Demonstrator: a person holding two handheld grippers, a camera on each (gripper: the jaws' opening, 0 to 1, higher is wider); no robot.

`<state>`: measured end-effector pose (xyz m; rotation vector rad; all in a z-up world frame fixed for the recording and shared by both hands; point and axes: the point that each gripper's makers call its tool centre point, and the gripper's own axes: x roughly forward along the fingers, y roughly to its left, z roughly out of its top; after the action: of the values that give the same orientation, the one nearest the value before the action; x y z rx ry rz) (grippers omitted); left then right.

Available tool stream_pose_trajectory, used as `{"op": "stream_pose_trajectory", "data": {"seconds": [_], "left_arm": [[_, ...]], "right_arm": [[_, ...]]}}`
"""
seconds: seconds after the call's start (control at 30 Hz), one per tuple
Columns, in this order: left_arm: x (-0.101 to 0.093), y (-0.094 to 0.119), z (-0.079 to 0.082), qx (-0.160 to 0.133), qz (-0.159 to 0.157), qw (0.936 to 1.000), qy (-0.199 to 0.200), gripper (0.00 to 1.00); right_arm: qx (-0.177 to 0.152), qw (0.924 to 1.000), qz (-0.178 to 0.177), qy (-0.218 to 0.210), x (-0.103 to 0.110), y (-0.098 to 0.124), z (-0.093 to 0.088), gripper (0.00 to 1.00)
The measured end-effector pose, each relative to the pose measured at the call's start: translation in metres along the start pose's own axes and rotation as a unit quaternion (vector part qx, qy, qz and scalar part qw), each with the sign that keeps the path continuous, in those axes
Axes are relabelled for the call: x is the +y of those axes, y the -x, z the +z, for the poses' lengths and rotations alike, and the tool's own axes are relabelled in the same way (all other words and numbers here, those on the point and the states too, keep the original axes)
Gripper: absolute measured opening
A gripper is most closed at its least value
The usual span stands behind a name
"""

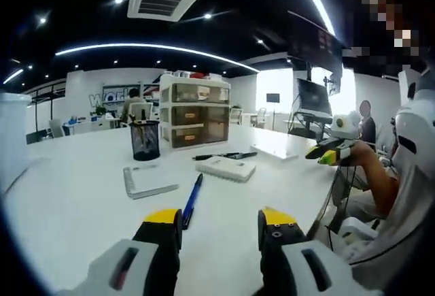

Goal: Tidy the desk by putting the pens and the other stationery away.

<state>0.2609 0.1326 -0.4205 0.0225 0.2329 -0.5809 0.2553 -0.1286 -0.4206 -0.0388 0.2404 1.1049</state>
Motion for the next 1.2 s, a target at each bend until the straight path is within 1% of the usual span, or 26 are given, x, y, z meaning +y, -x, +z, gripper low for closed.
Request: {"op": "stream_pose_trajectory", "data": {"seconds": [0.2,0.33,0.47,0.7,0.73,0.8,0.83,0.93,1.03,1.1,1.13,1.2], "left_arm": [[-0.001,0.000,-0.004,-0.002,-0.001,1.0000,0.003,0.45],[-0.004,0.000,-0.006,-0.001,-0.005,1.0000,-0.001,0.45],[-0.006,0.000,-0.008,-0.003,-0.010,0.9999,-0.001,0.45],[-0.006,0.004,-0.011,-0.009,-0.012,0.9999,0.001,0.45],[-0.007,0.005,-0.010,-0.012,-0.016,0.9998,0.002,0.45],[-0.017,0.008,-0.002,-0.030,-0.041,0.9987,-0.001,0.45],[-0.018,0.008,0.000,-0.033,-0.045,0.9985,-0.002,0.45],[-0.022,0.009,0.002,-0.035,-0.050,0.9981,-0.013,0.45],[-0.022,0.008,0.000,-0.033,-0.051,0.9980,-0.018,0.45],[-0.023,0.008,-0.002,-0.033,-0.054,0.9979,-0.014,0.45],[-0.023,0.008,-0.002,-0.034,-0.055,0.9978,-0.013,0.45],[-0.023,0.010,-0.003,-0.036,-0.056,0.9977,-0.013,0.45]], "right_arm": [[-0.002,1.0000,-0.002,0.002,-0.003,-0.001,0.003,0.24],[-0.001,0.9999,-0.009,-0.006,-0.008,-0.001,0.004,0.24],[0.018,0.9995,-0.025,0.005,-0.013,0.000,0.003,0.24],[0.035,0.9990,-0.025,0.014,-0.012,-0.003,0.004,0.24],[0.040,0.9987,-0.026,0.017,-0.012,-0.004,0.004,0.24],[0.047,0.9983,-0.027,0.022,-0.013,-0.006,0.006,0.25],[0.049,0.9982,-0.027,0.022,-0.013,-0.006,0.006,0.25],[0.057,0.9976,-0.027,0.027,-0.013,-0.009,0.009,0.26],[0.067,0.9968,-0.027,0.035,-0.012,-0.012,0.011,0.26],[0.077,0.9958,-0.028,0.039,-0.012,-0.014,0.011,0.26],[0.096,0.9939,-0.023,0.049,-0.011,-0.015,0.008,0.26],[0.118,0.9902,-0.011,0.073,-0.008,-0.018,0.009,0.28]]}}
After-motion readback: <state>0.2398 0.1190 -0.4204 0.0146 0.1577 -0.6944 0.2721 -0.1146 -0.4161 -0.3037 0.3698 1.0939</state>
